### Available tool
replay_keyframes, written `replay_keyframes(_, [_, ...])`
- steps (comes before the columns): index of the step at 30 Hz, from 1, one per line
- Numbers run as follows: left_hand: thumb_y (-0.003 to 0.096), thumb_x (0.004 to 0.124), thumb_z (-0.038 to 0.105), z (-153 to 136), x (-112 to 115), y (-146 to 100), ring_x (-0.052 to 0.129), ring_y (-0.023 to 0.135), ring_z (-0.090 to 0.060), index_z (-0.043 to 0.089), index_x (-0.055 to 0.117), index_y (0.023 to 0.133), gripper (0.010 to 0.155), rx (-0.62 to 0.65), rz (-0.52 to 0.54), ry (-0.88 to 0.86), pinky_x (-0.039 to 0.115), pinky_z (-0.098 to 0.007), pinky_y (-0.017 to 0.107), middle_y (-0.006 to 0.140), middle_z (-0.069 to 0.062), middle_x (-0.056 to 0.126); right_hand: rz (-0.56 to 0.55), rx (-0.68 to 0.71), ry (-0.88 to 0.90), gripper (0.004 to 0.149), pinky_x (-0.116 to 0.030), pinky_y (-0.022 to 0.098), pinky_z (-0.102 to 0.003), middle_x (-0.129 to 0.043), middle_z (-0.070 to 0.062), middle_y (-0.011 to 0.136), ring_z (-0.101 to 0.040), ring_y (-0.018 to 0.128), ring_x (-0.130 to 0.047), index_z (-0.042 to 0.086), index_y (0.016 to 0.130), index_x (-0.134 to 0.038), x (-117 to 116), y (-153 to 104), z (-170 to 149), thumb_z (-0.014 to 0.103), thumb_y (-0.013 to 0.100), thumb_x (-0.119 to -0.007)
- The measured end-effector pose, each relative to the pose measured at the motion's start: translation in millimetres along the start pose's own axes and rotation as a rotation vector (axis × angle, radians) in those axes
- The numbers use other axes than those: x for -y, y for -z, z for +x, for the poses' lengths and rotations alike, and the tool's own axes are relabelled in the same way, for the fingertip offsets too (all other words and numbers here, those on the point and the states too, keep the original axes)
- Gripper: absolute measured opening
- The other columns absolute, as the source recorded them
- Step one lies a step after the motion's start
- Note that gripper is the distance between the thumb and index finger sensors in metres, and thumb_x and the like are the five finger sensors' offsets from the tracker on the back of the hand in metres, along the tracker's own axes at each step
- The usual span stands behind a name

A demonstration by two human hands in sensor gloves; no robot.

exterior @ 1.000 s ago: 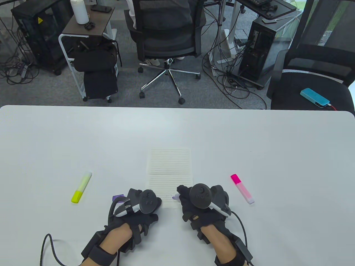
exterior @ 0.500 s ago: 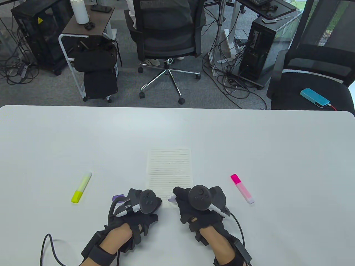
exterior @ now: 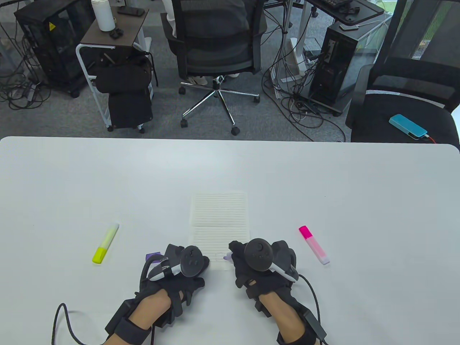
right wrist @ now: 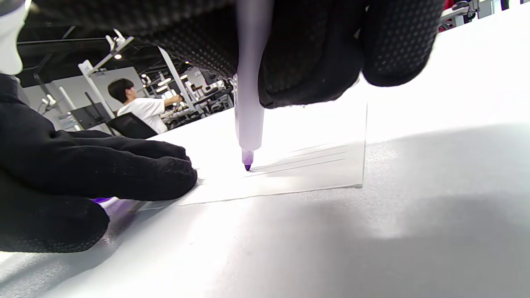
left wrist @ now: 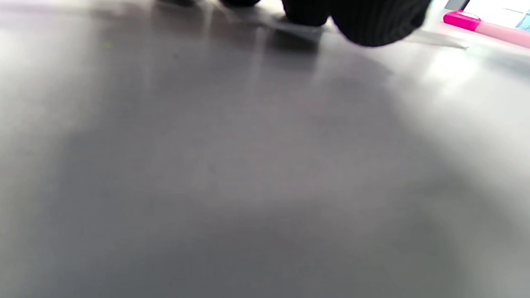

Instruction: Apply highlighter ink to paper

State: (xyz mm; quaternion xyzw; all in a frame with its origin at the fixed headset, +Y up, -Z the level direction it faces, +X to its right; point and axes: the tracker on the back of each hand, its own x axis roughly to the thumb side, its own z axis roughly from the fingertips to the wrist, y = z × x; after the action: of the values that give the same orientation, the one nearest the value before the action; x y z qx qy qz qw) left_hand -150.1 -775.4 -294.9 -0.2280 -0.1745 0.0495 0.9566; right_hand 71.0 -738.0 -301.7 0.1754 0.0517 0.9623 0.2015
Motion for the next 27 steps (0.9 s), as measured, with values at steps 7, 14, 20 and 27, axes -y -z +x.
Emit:
replay_keyframes(7, [0.0429,0.070,0.051,-0.1,-0.2,0.2,0.035,0.105,-0.041,0.037,0.049,0.105,0.067,0.000,-0.002,0.001,0.034,-0.065,0.073,0.114,-0.001,0.035,-0.013,0.055,0.025,0.040,-0.074,0.059,-0.057,-0.088,-0.016,0.085,-0.031,0.053,-0.093,0.022,0.103,-0.071,-10.5,6.2,1.3,0.030,0.064,-0.076])
replay_keyframes(14, [0.0429,0.070,0.051,-0.1,-0.3,0.3,0.035,0.106,-0.041,0.037,0.049,0.105,0.067,-0.001,-0.004,0.002,0.034,-0.065,0.073,0.114,-0.001,0.035,0.019,0.045,0.035,0.039,-0.074,0.058,-0.057,-0.089,-0.017,0.082,-0.032,0.051,-0.093,0.021,0.101,-0.074,-6.7,5.5,1.6,0.030,0.063,-0.077])
replay_keyframes(20, [0.0430,0.070,0.051,0.0,-0.1,0.1,0.034,0.106,-0.041,0.037,0.048,0.105,0.067,-0.004,-0.007,0.001,0.034,-0.065,0.073,0.114,-0.001,0.034,0.008,0.041,0.035,0.039,-0.074,0.058,-0.057,-0.088,-0.017,0.083,-0.031,0.052,-0.093,0.022,0.101,-0.073,-8.6,8.6,0.5,0.030,0.063,-0.076])
replay_keyframes(27, [0.0429,0.070,0.051,0.1,-0.2,0.1,0.034,0.106,-0.041,0.037,0.048,0.105,0.067,-0.005,-0.012,0.000,0.034,-0.065,0.073,0.114,-0.001,0.034,-0.013,0.045,0.021,0.039,-0.075,0.058,-0.057,-0.089,-0.016,0.083,-0.031,0.051,-0.093,0.021,0.101,-0.073,-9.5,8.2,3.1,0.030,0.063,-0.076])
